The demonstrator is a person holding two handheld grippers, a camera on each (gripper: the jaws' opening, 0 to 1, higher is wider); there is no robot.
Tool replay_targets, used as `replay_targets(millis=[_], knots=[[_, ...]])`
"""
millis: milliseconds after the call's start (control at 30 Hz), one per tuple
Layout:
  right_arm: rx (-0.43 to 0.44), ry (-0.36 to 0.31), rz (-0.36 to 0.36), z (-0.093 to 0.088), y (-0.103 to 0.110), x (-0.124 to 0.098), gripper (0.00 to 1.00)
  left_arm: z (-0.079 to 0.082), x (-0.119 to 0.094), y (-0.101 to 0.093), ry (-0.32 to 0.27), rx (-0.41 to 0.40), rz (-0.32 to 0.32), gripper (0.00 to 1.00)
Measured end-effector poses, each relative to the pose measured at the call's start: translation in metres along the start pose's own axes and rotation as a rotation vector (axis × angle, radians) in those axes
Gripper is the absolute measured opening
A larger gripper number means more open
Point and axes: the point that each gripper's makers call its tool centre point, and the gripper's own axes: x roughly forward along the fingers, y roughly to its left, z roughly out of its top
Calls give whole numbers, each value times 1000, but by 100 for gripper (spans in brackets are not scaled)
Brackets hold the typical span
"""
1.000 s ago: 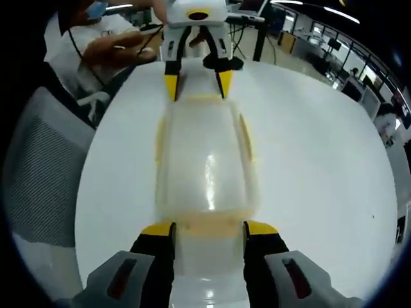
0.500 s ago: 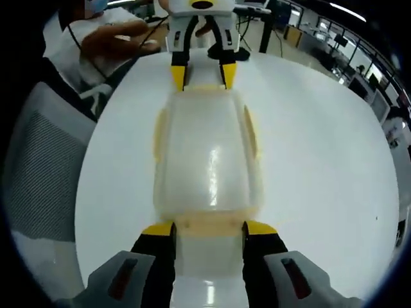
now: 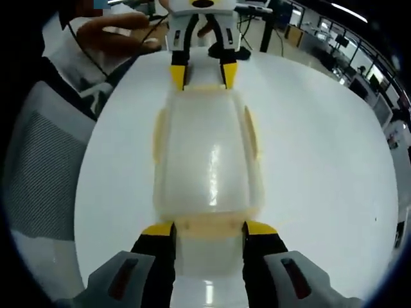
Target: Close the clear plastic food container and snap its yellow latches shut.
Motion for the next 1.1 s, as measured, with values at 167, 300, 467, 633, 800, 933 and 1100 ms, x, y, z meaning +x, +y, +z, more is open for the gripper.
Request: replay_targets(millis=[167, 300, 467, 633, 800, 933, 1100], knots=[[12, -3, 0, 1, -1, -2, 40, 0, -1, 1, 4, -16, 0, 39], [19, -12, 3, 3, -1, -6, 40, 0, -4, 0, 1, -15, -2, 39], [26, -23, 10, 4, 0, -12, 40, 3, -9, 0, -14, -12, -1, 39], [29, -29, 13, 6, 2, -14, 40, 5, -11, -1, -18, -12, -4, 38], [23, -25, 23, 8, 5, -16, 40, 6, -14, -5, -20, -25, -15, 38], [17, -28, 16, 12, 4, -23, 39, 7, -20, -4, -32, -22, -4, 38], [14, -28, 12, 16, 2, -31, 40, 10, -26, -3, -40, -24, 2, 38]])
